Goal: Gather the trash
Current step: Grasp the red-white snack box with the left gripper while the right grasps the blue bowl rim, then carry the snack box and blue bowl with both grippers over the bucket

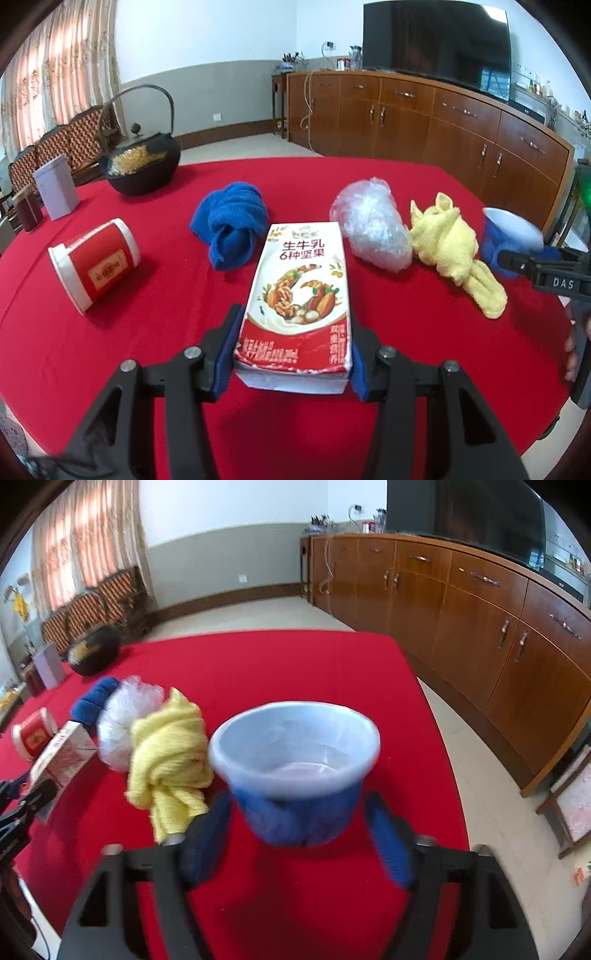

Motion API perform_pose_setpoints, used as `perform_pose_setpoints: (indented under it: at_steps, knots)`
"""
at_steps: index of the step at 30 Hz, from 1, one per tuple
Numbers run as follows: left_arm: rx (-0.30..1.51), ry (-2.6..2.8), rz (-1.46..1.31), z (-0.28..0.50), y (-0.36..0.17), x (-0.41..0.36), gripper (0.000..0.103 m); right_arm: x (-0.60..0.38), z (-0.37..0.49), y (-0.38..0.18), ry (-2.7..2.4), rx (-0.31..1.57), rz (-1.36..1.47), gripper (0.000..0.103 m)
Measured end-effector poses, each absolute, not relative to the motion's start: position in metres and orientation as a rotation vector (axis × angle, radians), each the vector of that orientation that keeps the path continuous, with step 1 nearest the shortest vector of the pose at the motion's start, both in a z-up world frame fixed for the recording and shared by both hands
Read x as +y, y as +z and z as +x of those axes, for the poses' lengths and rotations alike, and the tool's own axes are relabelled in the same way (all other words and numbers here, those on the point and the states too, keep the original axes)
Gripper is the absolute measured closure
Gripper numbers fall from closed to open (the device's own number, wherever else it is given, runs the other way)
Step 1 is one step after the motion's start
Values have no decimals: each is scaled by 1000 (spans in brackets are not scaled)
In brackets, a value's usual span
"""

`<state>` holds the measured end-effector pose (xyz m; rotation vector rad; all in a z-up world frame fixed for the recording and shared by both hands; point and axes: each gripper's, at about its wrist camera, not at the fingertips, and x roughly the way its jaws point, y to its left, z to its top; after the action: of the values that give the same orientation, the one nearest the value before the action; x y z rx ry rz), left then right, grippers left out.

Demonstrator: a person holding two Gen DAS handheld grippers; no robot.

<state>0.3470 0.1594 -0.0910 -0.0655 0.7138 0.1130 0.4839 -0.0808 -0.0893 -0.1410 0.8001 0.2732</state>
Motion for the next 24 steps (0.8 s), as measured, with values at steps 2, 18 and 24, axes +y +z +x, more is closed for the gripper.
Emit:
perform_pose_setpoints:
  at_steps: [2, 18, 24]
  knots:
    - [723, 108, -62, 350, -91, 158, 51, -77, 489, -91, 282, 808, -149, 6]
    - [632, 62, -41, 323, -60, 120, 52, -120, 427, -52, 291, 701, -121, 27]
    - [605, -2, -23, 300, -48, 75, 52, -179, 374, -45, 215, 673, -135, 27]
